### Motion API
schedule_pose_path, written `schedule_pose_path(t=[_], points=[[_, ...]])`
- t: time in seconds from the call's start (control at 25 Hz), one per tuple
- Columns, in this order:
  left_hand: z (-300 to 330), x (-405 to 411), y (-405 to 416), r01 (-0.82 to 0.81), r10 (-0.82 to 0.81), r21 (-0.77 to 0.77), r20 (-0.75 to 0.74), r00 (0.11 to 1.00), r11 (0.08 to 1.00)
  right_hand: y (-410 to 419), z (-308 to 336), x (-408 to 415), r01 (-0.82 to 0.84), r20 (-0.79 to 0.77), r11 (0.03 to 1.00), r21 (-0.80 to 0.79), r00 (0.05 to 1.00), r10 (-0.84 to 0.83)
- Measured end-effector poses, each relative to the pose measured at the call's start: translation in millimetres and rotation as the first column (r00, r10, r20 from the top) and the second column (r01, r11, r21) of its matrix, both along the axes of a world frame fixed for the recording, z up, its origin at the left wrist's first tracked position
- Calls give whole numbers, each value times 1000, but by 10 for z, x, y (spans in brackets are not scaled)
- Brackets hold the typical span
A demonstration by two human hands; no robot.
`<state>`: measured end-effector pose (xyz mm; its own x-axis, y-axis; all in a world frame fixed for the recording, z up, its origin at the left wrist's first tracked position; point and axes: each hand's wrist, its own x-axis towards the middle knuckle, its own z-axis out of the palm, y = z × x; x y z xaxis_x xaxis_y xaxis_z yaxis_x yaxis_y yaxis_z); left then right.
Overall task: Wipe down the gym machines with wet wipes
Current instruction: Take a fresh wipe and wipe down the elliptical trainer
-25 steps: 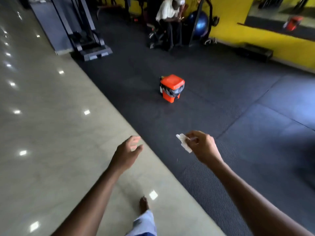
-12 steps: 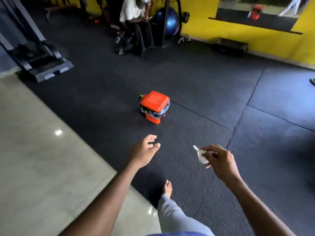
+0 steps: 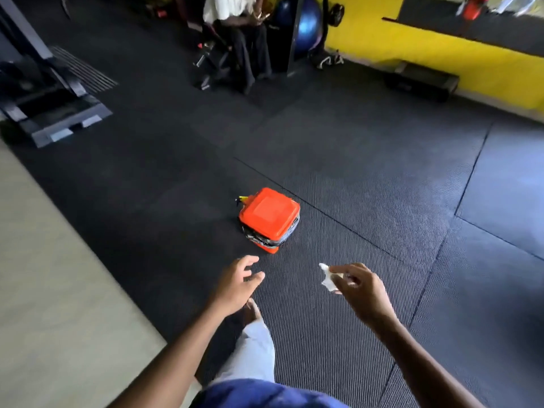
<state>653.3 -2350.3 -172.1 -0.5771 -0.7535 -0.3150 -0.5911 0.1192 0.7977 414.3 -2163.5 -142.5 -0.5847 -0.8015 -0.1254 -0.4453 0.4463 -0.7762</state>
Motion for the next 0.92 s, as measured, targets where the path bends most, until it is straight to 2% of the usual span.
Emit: schedule_pose_path(t=[0.2,0.32,0.44,0.56,0.72,0.92], points=[[-155,-823,-1324,32,-33,21,47,998,999,-1374,-93,-728,-43,-43,997,67,998,46],[-75,-1243,-1960,123,-126,36,101,987,992,-2055,14,-1084,-47,-73,998,51,996,51],[-39,-1639,-2586,166,-172,50,164,971,985,-2643,-52,-1416,14,-16,998,62,1000,-13],[-107,-1978,-3057,191,-197,50,229,953,980,-3142,-261,-1731,-5,2,994,110,1000,5],[-299,-2402,-3470,173,-193,90,308,932,981,-3869,-503,-2296,-121,18,980,156,993,120],[-406,-2811,-3854,118,-207,244,382,900,962,-4509,-699,-2887,-275,5,941,200,960,279]])
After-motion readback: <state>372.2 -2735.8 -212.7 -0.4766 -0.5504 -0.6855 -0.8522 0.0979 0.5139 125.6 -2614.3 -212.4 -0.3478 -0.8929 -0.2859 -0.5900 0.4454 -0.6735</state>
